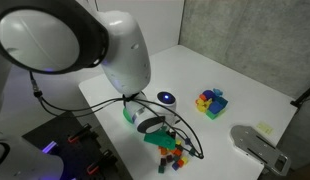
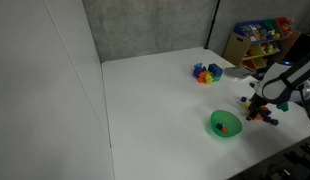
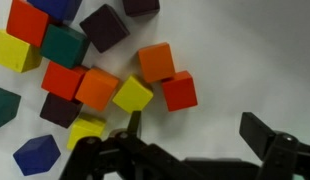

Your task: Pick up a small red block and put it in the green bowl

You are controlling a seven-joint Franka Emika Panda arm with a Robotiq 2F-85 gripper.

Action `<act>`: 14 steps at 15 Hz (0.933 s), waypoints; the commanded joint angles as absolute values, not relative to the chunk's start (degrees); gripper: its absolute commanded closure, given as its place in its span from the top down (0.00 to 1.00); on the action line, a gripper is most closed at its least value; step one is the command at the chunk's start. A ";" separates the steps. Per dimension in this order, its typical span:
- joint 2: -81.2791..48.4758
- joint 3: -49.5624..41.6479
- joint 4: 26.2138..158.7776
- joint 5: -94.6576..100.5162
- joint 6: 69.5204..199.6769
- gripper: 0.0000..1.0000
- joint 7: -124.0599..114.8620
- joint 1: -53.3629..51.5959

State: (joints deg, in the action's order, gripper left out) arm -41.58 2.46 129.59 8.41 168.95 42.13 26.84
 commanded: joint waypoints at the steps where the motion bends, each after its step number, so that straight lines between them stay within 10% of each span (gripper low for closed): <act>1: -41.88 2.43 130.36 10.10 170.37 1.00 43.33 28.46; 14: -40.52 4.96 134.77 11.72 175.32 1.00 43.47 29.32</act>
